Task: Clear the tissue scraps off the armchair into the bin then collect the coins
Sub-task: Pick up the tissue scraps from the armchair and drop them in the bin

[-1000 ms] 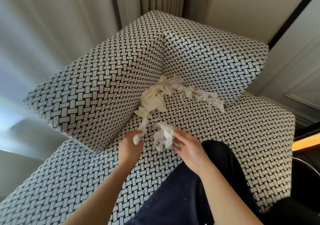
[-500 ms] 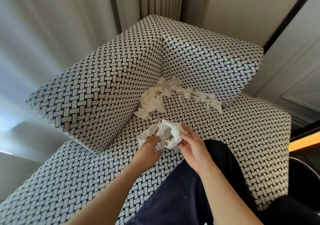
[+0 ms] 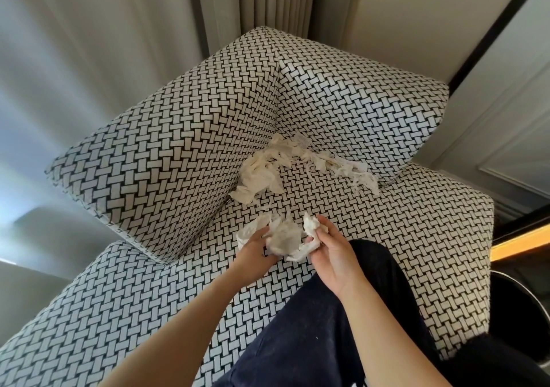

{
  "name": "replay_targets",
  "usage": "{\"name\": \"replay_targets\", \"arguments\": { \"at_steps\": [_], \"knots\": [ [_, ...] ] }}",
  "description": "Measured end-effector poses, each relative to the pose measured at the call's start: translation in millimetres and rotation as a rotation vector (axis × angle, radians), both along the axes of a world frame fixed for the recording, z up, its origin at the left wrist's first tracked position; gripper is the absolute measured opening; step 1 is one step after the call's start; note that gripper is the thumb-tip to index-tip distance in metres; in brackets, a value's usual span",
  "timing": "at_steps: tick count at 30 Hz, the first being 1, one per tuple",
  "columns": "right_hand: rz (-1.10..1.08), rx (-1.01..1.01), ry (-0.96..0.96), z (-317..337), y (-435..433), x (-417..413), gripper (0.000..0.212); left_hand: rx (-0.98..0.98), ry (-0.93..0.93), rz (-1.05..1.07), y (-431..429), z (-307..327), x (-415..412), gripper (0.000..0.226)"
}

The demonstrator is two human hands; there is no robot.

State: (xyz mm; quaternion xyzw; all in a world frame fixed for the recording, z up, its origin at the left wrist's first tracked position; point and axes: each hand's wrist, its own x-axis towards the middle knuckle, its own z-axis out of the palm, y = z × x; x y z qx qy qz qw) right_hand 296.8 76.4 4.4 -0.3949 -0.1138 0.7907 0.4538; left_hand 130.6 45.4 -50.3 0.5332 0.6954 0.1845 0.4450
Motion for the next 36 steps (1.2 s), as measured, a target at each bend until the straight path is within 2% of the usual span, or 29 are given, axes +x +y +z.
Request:
{"name": "replay_targets", "arguments": {
  "at_steps": [3,9,15,20,22,24,30,36],
  "knots": [
    [0.013,0.012,-0.015,0.7,0.1,-0.5,0.020,0.030,-0.032,0.113,0.1,1.2,-0.3,0.051],
    [0.049,0.030,-0.068,-1.1,-0.5,-4.1,0.049,0.156,-0.021,0.178,-4.5,4.5,-9.9,0.039],
    [0.096,0.049,-0.136,-4.5,-1.2,-7.1,0.049,0.270,0.012,0.244,-6.6,23.2,-18.5,0.020],
    [0.130,0.047,-0.117,-3.7,-2.9,-5.4,0.054,0.346,-0.026,0.278,-2.1,41.7,-22.7,0.016],
    [0.140,0.048,-0.119,-1.5,-4.1,-4.0,0.048,0.351,-0.065,0.292,1.3,49.3,-22.4,0.013],
    [0.173,0.073,-0.167,1.5,-5.7,-3.0,0.045,0.360,-0.090,0.293,4.6,56.7,-20.8,0.014],
    [0.270,0.176,-0.277,6.9,-11.3,2.4,0.065,0.370,-0.154,0.185,13.7,69.6,-9.0,0.023],
    [0.400,0.334,-0.422,15.0,-6.5,21.1,0.059,0.366,-0.256,0.155,28.4,89.8,11.0,0.024]
  ]
}}
